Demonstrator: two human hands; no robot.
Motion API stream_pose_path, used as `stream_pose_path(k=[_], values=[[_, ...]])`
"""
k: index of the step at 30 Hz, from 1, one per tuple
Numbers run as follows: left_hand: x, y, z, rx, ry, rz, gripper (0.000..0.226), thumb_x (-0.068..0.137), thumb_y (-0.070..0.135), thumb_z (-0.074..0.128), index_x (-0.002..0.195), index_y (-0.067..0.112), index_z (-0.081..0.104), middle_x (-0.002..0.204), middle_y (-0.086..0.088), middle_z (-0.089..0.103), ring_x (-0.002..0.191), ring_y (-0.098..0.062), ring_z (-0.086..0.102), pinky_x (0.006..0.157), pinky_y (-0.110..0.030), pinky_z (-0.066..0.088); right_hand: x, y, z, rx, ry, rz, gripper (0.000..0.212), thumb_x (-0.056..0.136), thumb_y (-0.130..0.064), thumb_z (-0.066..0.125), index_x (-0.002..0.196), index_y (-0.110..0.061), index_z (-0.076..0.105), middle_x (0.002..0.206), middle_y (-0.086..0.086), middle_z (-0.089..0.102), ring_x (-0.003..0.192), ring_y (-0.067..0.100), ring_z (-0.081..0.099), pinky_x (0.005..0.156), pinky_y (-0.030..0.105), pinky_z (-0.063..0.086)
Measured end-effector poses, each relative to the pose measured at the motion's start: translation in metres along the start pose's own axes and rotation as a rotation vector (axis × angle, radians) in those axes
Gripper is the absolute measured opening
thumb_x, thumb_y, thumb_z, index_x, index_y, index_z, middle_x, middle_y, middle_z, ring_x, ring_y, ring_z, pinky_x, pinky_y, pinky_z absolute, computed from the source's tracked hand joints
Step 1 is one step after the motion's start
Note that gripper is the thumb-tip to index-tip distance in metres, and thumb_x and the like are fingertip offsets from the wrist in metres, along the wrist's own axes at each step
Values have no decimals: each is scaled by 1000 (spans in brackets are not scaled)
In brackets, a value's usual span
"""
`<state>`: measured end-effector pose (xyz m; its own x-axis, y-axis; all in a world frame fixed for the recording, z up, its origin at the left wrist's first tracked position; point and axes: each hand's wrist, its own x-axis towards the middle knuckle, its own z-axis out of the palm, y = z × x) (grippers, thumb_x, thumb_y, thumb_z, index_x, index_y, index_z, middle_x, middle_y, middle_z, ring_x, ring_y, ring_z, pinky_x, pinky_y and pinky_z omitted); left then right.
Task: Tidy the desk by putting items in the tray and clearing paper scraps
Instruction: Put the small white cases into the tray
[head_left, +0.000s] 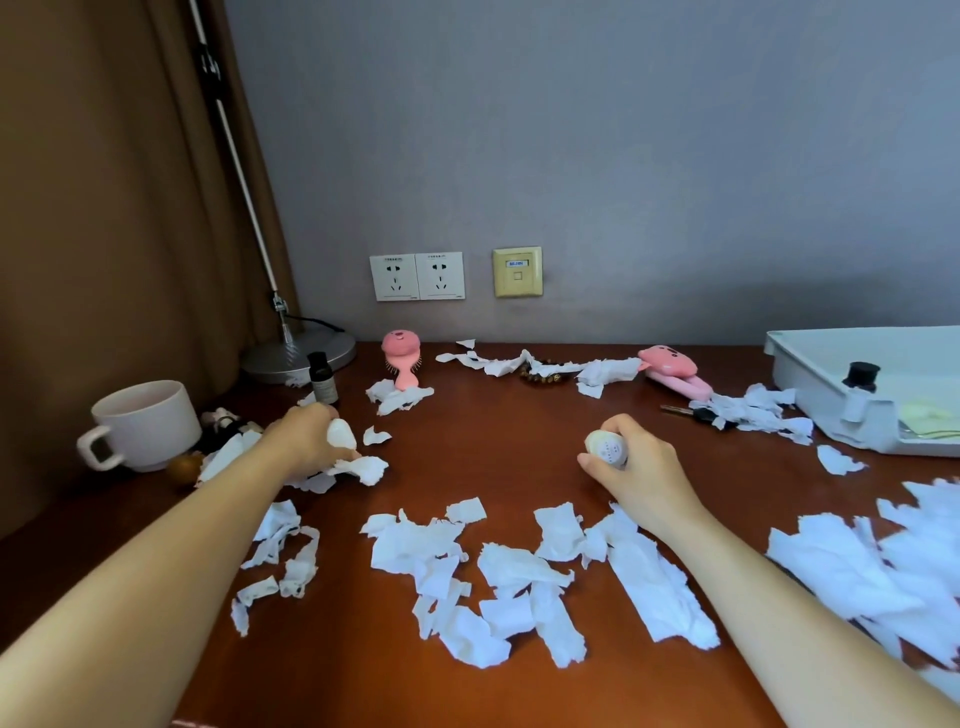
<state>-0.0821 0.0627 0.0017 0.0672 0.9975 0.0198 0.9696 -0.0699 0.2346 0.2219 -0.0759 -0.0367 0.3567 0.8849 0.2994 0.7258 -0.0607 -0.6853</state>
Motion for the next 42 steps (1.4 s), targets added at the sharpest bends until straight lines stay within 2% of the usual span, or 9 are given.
stream_pose_path(k=[8,14,18,25,28,30,32,36,42], values=[[-14,11,-10,-41,139,148,45,93,32,55,133,13,48,130,-15,55,117,-31,54,97,-43,47,-6,-1,-6,96,101,-11,19,83,-29,70,94,-16,62,82,-5,60,72,7,54,56,14,36],[-43,37,-31,-110,236,341,32,93,35,53,123,22,52,117,-8,63,104,-28,60,89,-41,51,-9,0,-5,79,129,-40,19,87,-28,65,104,-19,65,92,-3,66,93,17,61,77,30,54],[-64,59,-32,-153,166,443,31,92,31,56,121,24,50,116,-4,62,103,-22,60,88,-37,52,-10,-7,-12,121,126,-57,26,90,-24,61,115,-15,63,105,1,67,96,16,63,82,27,52],[-92,129,-43,-310,97,604,28,83,29,68,106,20,55,103,6,56,97,-15,58,85,-32,55,-4,-24,-76,125,128,-148,7,90,-22,60,95,-17,63,86,-2,63,78,10,58,61,17,42],[-101,163,-38,-352,83,644,28,82,31,69,105,20,58,104,4,60,97,-15,59,78,-27,56,-4,-22,-111,76,126,-206,8,88,-22,62,95,-19,62,87,-3,68,77,11,60,63,22,45],[-106,188,-34,-392,89,689,26,84,30,67,106,19,60,101,4,61,93,-13,59,69,-17,49,-5,-15,-136,19,114,-227,4,87,-21,63,88,-20,59,74,-8,63,63,3,55,57,21,41],[-111,212,-32,-439,102,732,23,86,28,65,106,18,61,100,2,64,90,-14,60,69,-18,48,-7,-7,-158,-51,109,-224,5,86,-20,63,86,-17,59,70,-6,59,54,2,48,51,17,36],[-115,263,-29,-457,105,801,27,90,22,59,116,14,59,109,-2,63,101,-19,57,84,-28,45,-8,16,-197,-174,133,-194,8,85,-21,64,88,-14,60,84,4,65,73,15,53,65,31,43],[-107,333,-19,-436,66,826,21,86,22,66,103,12,58,96,-3,60,74,-15,52,47,-11,39,-8,62,-235,-127,244,-92,9,85,-19,65,87,-13,59,73,-1,60,74,25,62,71,37,51]])
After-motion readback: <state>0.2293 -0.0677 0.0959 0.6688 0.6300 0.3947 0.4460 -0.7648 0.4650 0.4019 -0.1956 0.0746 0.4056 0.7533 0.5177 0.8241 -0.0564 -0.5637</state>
